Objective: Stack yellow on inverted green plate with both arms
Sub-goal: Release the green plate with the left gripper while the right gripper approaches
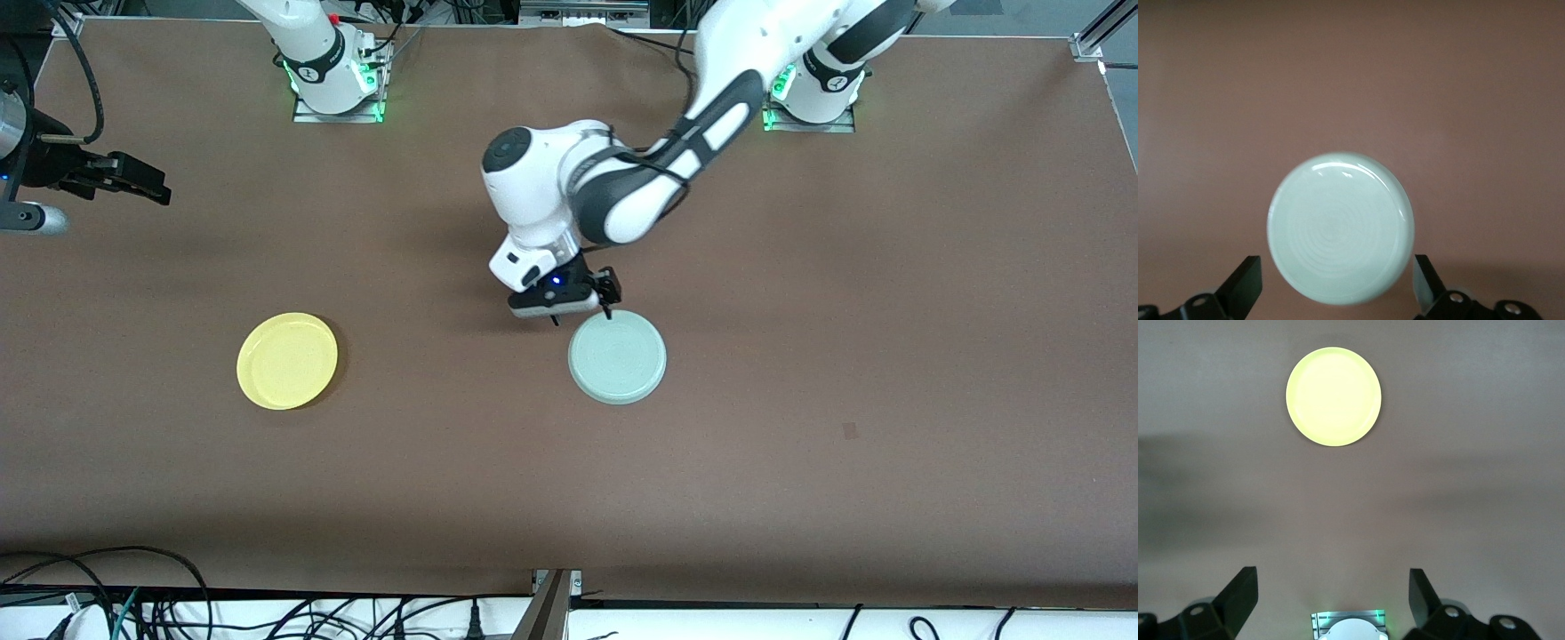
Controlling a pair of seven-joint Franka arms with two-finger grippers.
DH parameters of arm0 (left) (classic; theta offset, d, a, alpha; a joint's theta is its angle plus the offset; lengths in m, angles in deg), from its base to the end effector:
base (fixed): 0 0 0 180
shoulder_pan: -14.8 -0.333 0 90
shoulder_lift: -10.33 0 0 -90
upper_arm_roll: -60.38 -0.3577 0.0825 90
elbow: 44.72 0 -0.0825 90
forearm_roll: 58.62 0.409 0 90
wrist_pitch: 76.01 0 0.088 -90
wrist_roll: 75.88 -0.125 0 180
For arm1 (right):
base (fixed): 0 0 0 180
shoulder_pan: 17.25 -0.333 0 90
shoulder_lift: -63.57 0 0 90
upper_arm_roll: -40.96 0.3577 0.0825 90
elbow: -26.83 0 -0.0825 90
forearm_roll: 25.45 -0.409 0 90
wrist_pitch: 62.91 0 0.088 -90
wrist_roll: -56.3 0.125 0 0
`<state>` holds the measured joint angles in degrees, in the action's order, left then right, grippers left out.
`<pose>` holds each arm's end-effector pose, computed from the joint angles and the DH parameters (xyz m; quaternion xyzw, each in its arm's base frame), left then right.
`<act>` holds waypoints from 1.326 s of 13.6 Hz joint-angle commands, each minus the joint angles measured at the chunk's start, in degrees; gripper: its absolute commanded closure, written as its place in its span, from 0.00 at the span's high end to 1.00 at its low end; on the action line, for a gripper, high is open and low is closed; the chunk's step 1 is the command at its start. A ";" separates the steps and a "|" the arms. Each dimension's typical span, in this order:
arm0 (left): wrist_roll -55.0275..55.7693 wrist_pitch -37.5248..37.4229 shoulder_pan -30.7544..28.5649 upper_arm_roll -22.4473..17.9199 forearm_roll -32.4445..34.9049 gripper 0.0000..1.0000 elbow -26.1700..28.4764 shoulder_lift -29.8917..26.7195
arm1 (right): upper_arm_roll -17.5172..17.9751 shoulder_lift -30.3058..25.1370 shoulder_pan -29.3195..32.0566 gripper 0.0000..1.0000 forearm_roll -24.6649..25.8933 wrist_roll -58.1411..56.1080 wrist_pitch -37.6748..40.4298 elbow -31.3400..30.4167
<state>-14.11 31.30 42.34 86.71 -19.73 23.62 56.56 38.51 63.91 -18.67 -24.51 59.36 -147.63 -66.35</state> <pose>0.5974 -0.5383 0.3336 -0.9873 -0.0174 -0.1180 0.1046 0.5656 -0.0123 0.6105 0.9964 -0.0357 -0.0766 0.0097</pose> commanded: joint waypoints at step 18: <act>-61.41 -17.83 -30.80 -19.91 -41.79 1.00 8.21 -29.43 | -0.97 32.35 10.20 1.00 -19.14 -18.79 -42.73 -10.27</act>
<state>-72.51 14.08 11.62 68.80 -59.84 28.03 30.95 36.88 96.22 -9.17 -42.47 41.98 -188.72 -75.56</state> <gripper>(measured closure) 0.000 0.000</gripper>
